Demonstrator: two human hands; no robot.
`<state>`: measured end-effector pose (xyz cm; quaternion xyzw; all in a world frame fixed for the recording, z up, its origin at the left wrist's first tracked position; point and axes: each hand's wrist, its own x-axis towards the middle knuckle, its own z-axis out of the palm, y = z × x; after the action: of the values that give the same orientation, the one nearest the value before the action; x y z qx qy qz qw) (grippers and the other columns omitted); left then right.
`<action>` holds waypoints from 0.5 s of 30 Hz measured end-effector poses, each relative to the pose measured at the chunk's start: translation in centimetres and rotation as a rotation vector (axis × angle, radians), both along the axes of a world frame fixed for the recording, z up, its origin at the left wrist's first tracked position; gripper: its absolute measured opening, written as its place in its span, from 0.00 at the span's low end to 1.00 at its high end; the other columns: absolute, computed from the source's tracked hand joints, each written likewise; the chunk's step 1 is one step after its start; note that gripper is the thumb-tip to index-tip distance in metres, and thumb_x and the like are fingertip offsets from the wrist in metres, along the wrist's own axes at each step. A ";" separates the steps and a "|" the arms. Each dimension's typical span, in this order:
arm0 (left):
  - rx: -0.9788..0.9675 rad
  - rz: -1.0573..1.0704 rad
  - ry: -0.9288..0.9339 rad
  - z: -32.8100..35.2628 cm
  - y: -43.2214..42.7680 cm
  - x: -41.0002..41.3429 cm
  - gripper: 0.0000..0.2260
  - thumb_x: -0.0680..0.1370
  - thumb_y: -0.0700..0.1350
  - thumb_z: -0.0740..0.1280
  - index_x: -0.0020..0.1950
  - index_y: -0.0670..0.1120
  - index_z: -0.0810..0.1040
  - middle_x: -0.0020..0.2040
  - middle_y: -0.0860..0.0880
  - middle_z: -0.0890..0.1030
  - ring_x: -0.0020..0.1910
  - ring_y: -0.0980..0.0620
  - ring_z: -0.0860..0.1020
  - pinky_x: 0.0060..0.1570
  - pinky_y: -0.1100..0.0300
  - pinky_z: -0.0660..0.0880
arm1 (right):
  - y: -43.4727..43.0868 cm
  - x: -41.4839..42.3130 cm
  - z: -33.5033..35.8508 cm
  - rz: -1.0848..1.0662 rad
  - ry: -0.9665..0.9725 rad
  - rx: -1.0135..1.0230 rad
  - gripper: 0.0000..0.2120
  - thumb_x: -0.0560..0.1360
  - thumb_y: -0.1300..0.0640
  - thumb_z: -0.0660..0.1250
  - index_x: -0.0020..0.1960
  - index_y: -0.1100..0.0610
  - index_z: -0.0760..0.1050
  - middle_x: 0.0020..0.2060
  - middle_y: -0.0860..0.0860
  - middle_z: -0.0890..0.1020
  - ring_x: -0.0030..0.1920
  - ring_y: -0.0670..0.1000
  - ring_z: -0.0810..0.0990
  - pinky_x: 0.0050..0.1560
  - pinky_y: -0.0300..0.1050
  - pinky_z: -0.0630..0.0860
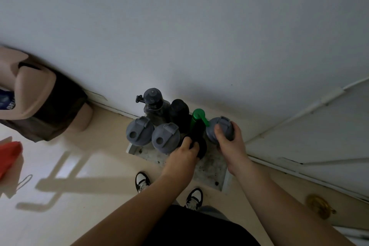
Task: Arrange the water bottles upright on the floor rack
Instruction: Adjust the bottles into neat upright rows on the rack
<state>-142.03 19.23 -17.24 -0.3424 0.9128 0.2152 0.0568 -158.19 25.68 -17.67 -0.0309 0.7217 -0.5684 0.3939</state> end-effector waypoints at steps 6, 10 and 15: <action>-0.006 -0.005 0.065 -0.3 -0.1 1.0 0.20 0.78 0.40 0.69 0.69 0.47 0.74 0.63 0.46 0.71 0.46 0.41 0.81 0.42 0.49 0.81 | -0.3 1.0 -0.5 -0.083 0.030 0.009 0.38 0.71 0.38 0.74 0.76 0.42 0.62 0.73 0.50 0.72 0.70 0.53 0.74 0.69 0.59 0.75; -0.017 -0.021 0.073 0.0 -0.1 1.1 0.20 0.78 0.40 0.68 0.70 0.48 0.74 0.65 0.45 0.71 0.48 0.41 0.81 0.43 0.49 0.81 | -0.6 1.5 -0.6 -0.131 0.063 0.035 0.36 0.74 0.40 0.72 0.78 0.44 0.62 0.74 0.51 0.72 0.70 0.53 0.74 0.69 0.53 0.74; -0.008 -0.033 0.063 -0.8 -0.1 1.2 0.21 0.79 0.40 0.68 0.72 0.49 0.71 0.66 0.46 0.68 0.48 0.40 0.81 0.45 0.46 0.82 | -1.2 2.2 -0.4 -0.173 0.073 0.049 0.35 0.78 0.44 0.70 0.79 0.48 0.59 0.76 0.53 0.68 0.72 0.55 0.71 0.63 0.46 0.71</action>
<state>-140.85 19.17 -18.02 -0.3207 0.9205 0.2213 0.0304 -155.95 24.49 -18.05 0.0205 0.7491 -0.5809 0.3177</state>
